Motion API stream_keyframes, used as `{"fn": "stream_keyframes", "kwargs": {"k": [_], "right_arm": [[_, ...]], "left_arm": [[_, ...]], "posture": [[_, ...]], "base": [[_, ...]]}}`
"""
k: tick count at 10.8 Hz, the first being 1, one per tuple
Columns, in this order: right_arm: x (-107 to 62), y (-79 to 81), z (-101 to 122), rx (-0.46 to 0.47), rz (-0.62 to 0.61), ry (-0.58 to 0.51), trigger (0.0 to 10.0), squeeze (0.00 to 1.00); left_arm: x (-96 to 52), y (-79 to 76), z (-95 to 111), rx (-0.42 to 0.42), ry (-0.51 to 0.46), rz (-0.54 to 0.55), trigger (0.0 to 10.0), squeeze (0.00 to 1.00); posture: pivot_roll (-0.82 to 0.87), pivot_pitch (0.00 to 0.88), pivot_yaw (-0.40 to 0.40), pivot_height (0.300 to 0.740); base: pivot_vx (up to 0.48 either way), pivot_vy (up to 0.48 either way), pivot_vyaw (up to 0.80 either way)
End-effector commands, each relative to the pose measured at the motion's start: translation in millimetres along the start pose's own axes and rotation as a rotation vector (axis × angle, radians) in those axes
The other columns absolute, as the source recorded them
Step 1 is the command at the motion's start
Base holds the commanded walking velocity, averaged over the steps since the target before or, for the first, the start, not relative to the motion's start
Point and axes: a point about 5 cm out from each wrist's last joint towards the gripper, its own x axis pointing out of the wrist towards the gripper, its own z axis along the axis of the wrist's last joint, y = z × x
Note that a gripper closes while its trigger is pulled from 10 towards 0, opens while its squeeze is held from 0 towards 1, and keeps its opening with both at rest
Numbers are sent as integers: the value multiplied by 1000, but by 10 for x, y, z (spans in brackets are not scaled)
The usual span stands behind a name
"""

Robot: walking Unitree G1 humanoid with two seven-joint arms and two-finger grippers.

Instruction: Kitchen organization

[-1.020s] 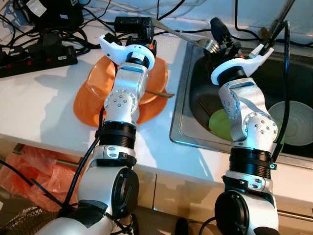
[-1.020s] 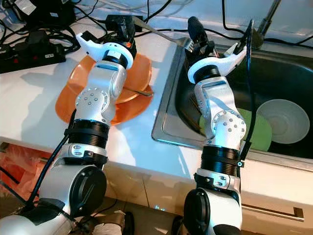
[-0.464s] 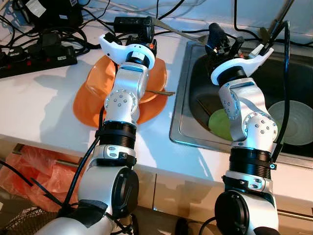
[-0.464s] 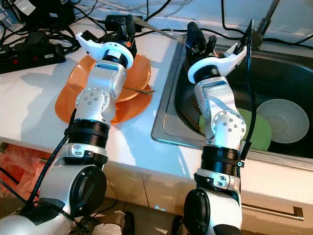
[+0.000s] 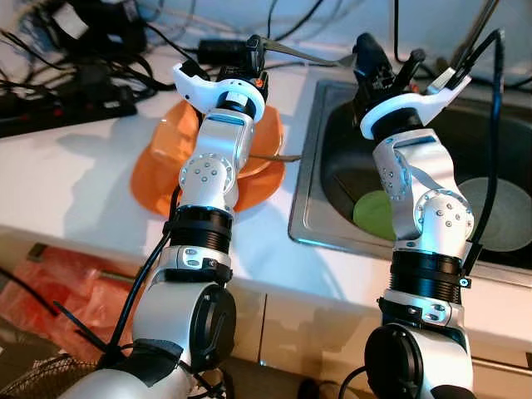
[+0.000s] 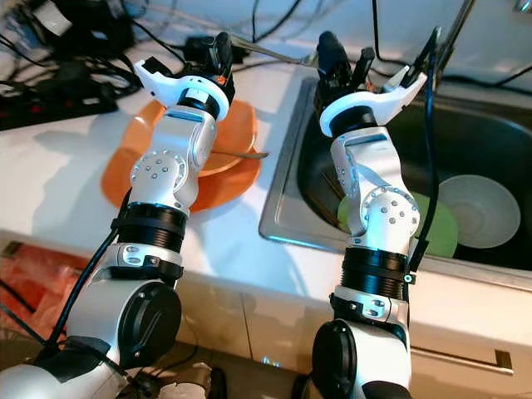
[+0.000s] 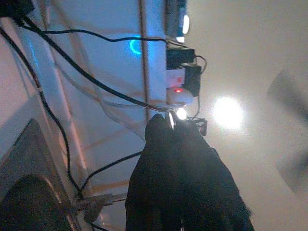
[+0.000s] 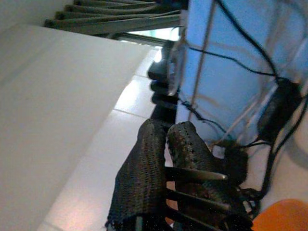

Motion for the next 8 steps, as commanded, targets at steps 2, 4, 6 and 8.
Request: {"fn": "stream_keyframes", "kwargs": {"k": [2, 4, 6, 8], "right_arm": [[19, -49, -133, 32, -42, 17, 0, 0], [19, -49, -133, 32, -42, 17, 0, 0], [19, -49, -133, 32, -42, 17, 0, 0], [19, -49, -133, 32, -42, 17, 0, 0]], "left_arm": [[-38, -225, -869, -173, 167, -54, 10000, 0], [-38, -225, -869, -173, 167, -54, 10000, 0], [-38, -225, -869, -173, 167, -54, 10000, 0], [-38, -225, -869, -173, 167, -54, 10000, 0]], "posture": [[18, 120, 33, 723], [18, 120, 33, 723], [18, 120, 33, 723], [18, 120, 33, 723]], "base": [[0, 0, 0], [0, 0, 0], [0, 0, 0], [0, 0, 0]]}}
